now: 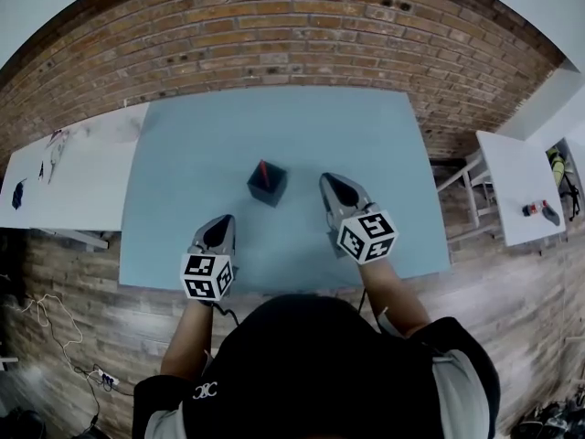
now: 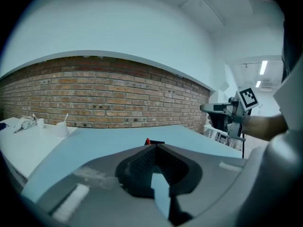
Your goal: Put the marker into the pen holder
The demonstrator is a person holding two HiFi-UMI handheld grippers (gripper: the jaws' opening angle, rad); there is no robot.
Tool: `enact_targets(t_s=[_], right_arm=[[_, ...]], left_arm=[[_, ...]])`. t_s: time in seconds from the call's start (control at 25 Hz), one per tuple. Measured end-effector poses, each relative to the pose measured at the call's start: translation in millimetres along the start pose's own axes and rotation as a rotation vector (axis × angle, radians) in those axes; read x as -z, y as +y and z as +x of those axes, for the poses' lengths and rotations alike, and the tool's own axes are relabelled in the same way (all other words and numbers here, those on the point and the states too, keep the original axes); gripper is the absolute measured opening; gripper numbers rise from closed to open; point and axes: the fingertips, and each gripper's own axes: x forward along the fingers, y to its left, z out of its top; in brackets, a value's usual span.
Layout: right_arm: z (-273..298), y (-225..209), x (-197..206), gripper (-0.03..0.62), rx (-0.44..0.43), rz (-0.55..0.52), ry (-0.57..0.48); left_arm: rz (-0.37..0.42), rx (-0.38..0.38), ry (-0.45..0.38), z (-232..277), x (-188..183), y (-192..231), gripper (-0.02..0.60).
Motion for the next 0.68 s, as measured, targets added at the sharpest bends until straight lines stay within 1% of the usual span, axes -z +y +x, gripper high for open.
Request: enact_targets(t_s=[0.2,0.32,0.48,0.68], right_arm=[[-10.2,-6.2,14.2,0.008,0.023,-0.001,0.037],[-15.4,-8.6,18.2,0.008,0.031,0.002,0.050],[-22.8,-8.2,15.4,0.008,0.029,-0.004,0.050],[-29.3,-9.1,14.0,0.008,0.029,-0.017,0.049]], left_arm=[[0.007,0.015,0.014,2.6,1.7,-10.1,0.006],[0.009,0.012,0.012,2.0,1.8,-13.1,0.006],[-0.004,-0.007,-0.006,-0.3,-0.3,-15.7,0.006],[-0.018,-0.012,-0.016,-1.4,-2.6,-21.6,0.006]])
